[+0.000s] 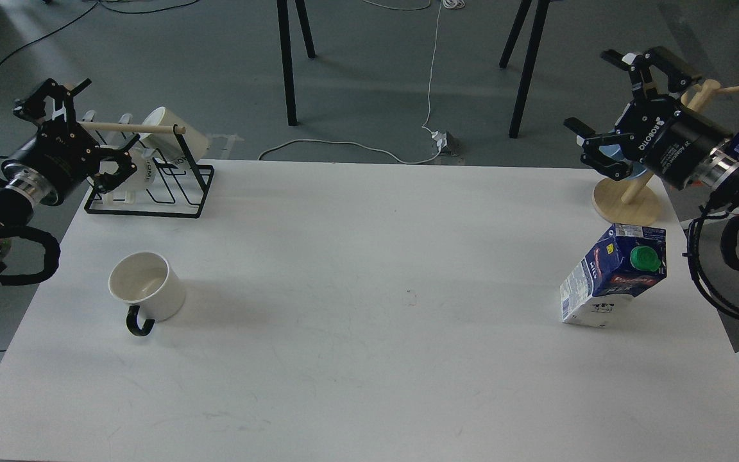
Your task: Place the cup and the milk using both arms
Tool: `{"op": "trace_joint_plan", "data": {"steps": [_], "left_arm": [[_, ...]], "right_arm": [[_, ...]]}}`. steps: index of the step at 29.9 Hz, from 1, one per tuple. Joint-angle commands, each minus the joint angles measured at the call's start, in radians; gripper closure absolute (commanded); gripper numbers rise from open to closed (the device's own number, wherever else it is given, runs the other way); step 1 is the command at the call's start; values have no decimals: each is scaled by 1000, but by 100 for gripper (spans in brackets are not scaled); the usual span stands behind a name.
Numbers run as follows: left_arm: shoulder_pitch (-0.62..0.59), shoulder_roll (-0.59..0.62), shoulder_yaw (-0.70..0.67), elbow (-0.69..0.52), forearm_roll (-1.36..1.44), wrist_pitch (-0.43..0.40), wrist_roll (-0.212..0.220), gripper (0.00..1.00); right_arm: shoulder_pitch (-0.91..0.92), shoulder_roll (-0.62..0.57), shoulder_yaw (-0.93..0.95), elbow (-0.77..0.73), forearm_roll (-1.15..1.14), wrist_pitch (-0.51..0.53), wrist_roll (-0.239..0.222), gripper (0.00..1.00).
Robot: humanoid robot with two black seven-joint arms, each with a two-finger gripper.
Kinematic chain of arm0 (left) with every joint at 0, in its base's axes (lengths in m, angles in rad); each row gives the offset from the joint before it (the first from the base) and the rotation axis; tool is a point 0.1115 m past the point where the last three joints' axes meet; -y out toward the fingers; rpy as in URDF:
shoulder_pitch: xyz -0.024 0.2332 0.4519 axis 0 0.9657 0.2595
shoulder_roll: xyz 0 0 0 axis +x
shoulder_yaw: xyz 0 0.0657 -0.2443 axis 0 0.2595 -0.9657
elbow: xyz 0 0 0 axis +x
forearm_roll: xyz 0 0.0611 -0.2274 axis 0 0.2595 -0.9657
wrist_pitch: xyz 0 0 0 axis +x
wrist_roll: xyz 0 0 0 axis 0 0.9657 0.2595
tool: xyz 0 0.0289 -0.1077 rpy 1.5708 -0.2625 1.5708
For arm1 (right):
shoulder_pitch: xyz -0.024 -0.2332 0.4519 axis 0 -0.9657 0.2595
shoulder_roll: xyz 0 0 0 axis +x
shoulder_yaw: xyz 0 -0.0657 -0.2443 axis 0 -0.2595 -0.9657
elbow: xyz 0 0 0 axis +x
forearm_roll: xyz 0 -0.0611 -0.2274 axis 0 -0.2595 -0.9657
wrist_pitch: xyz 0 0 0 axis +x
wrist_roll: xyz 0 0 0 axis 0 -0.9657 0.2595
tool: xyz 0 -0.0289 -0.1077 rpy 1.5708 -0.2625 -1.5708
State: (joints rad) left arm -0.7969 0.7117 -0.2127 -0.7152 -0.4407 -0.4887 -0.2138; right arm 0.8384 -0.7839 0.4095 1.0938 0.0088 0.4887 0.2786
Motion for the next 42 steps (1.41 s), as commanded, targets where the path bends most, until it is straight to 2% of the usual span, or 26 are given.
{"op": "trace_joint_plan", "data": {"steps": [1,6,11,15,19,22,28,37,42], "left_arm": [[15,0,-2,0,0,0,-4,0],[16,0,-26,5,-3,0,-29,0],[16,-35,-135,46,-15,0,-32,0],[12,-60,-151,89,-16,0,-30,0],[-8,-61,-151,215,19,0,-18,0],[-76,-54,-145,310,141,0,-18,0],[-114,101,-151,355,430,0,-18,0],[-116,245,-148,353,611,0,-12,0],[-130,279,-154,292,741,0,-6,0]], "right_arm": [[-2,3,14,-5,2,0,2,0],[-13,3,15,-8,2,0,1,0],[-13,5,11,-5,0,0,2,0],[-21,5,14,-3,0,0,2,0],[-22,-3,15,-5,0,0,2,0],[-30,-8,15,-11,-1,0,2,0],[-35,-12,15,-14,-1,0,2,0],[-45,-28,15,-11,-1,0,2,0],[-54,-29,15,-12,-1,0,2,0]]}}
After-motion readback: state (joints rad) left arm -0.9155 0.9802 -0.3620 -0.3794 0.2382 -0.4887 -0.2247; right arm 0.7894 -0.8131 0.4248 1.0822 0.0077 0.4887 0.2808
